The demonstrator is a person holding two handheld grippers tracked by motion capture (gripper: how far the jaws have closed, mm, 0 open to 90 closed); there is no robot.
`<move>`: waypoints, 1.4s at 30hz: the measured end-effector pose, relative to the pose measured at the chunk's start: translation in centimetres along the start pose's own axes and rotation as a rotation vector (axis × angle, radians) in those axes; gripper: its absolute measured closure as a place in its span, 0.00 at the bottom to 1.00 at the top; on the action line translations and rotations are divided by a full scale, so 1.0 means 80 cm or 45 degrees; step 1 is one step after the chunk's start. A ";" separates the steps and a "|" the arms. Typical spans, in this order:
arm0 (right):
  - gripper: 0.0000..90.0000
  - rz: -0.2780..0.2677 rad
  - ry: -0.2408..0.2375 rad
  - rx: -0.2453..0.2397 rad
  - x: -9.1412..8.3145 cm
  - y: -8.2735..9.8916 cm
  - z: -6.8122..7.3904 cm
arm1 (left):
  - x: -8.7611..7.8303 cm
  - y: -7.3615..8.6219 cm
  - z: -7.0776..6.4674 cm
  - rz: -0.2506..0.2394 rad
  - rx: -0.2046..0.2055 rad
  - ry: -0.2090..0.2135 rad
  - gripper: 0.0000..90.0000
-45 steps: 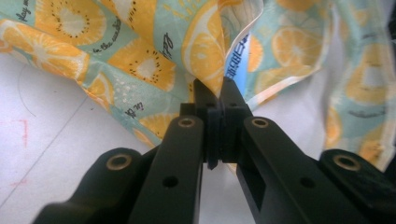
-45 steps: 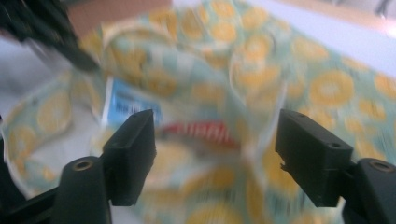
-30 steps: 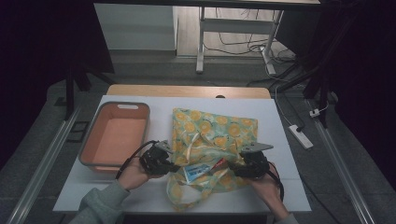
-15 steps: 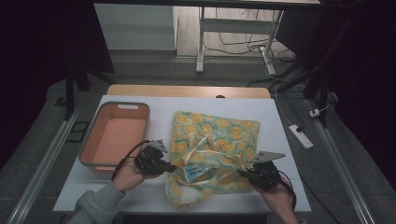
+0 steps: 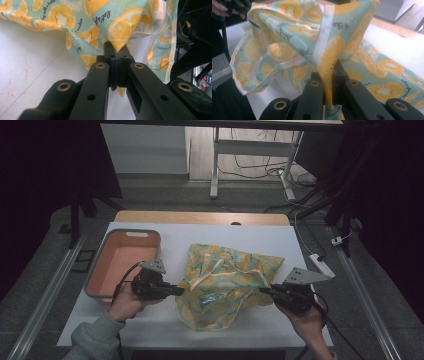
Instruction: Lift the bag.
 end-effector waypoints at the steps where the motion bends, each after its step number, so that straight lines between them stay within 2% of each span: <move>1: 0.98 -0.012 0.001 0.000 0.000 -0.004 -0.001 | -0.002 -0.002 0.000 -0.004 0.003 0.000 0.99; 8: 0.98 -0.096 0.003 -0.033 -0.003 -0.036 0.000 | -0.019 -0.020 -0.002 -0.074 0.013 0.005 0.99; 11: 0.98 -0.108 0.012 -0.049 -0.003 -0.046 -0.002 | -0.029 -0.029 -0.003 -0.108 0.025 -0.005 0.99; 17: 0.98 -0.147 -0.002 -0.021 0.002 -0.055 -0.008 | -0.042 -0.039 -0.004 -0.160 0.030 -0.008 0.99; 21: 0.97 -0.169 0.003 -0.029 0.002 -0.065 -0.011 | -0.051 -0.048 -0.005 -0.206 0.036 -0.007 0.99; 33: 0.98 -0.305 0.005 -0.048 0.006 -0.124 -0.016 | -0.108 -0.106 -0.020 -0.410 0.106 -0.047 0.99; 36: 0.98 -0.339 0.012 -0.058 0.007 -0.140 -0.018 | -0.121 -0.120 -0.025 -0.468 0.121 -0.042 0.99; 39: 0.98 -0.374 0.016 -0.046 0.008 -0.152 -0.022 | -0.124 -0.129 -0.026 -0.491 0.139 -0.060 0.99; 42: 0.98 -0.387 0.044 -0.043 0.010 -0.155 -0.031 | -0.113 -0.130 -0.017 -0.481 0.118 -0.062 0.99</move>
Point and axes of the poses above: each handheld gripper's, and its own axes: x roughly forward along the jaws, y roughly out of its underside, z roughly to its left, the point moved 8 cm from there along x, roughly forward along the jaws, and after that the axes turned 10 degrees about -z, right-handed, at the moved point
